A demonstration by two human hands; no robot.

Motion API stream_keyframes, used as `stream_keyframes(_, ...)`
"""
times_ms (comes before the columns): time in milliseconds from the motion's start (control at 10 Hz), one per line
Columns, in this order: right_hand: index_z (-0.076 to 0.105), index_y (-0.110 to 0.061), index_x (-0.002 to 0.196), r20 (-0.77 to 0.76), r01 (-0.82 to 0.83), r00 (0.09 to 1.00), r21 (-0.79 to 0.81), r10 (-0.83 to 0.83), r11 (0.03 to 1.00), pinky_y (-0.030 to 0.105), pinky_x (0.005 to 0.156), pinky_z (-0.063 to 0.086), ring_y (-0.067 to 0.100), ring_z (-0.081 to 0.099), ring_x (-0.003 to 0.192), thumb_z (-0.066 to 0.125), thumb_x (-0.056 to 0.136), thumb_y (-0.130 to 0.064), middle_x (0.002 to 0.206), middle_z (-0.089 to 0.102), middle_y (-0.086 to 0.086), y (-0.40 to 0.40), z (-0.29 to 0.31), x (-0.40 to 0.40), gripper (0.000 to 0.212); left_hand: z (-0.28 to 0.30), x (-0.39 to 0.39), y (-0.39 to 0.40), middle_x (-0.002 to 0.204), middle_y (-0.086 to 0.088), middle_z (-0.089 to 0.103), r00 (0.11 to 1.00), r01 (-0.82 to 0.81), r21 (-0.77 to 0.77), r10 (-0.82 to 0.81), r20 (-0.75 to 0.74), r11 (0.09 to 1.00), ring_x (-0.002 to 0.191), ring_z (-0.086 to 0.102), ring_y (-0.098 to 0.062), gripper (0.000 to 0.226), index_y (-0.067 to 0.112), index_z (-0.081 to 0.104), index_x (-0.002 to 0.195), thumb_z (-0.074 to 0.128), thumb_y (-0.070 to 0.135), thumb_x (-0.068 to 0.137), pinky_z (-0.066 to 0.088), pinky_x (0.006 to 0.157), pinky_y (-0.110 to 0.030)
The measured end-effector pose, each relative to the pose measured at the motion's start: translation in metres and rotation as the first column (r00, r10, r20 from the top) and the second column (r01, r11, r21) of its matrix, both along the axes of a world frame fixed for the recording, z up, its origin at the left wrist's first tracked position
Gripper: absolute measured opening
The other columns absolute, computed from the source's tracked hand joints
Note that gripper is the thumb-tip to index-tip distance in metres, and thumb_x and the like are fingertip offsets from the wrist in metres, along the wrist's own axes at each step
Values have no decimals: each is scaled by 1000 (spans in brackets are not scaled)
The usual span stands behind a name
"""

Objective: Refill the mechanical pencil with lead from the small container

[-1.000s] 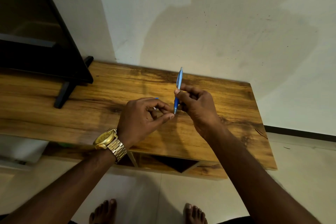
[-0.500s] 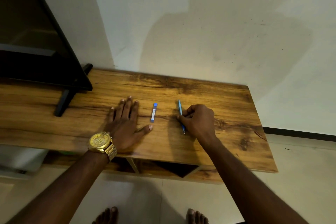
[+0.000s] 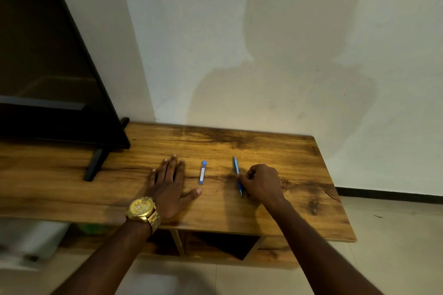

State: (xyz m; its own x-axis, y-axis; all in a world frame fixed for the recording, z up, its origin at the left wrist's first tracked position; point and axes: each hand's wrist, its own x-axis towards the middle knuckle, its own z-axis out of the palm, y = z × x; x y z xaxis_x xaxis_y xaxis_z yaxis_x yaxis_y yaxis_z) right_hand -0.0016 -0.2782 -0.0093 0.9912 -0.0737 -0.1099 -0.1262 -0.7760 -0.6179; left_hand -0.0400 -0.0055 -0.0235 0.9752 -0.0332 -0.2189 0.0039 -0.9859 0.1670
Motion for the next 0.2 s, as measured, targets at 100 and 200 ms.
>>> stream_keyframes(100, 78, -18, 109, 71, -19, 997, -106, 26, 994, 33, 81, 64, 13, 71, 88, 73, 101, -27, 98, 75, -1, -10, 5, -23, 13, 1, -16, 2, 182, -4, -16, 1000, -3, 4, 3, 15, 1000, 169, -11, -28, 97, 26, -2, 173, 36, 78, 100, 0, 135, -54)
stream_keyframes(200, 69, -26, 129, 145, -59, 983, -320, 111, 946, 36, 94, 55, 22, 65, 115, 61, 104, -36, 127, 68, 3, -15, 7, -50, 28, 2, -35, 2, 182, -4, -14, 1000, 18, 18, -18, 12, 1000, 170, -9, -28, 94, 28, -2, 173, 32, 77, 101, 2, 135, -53)
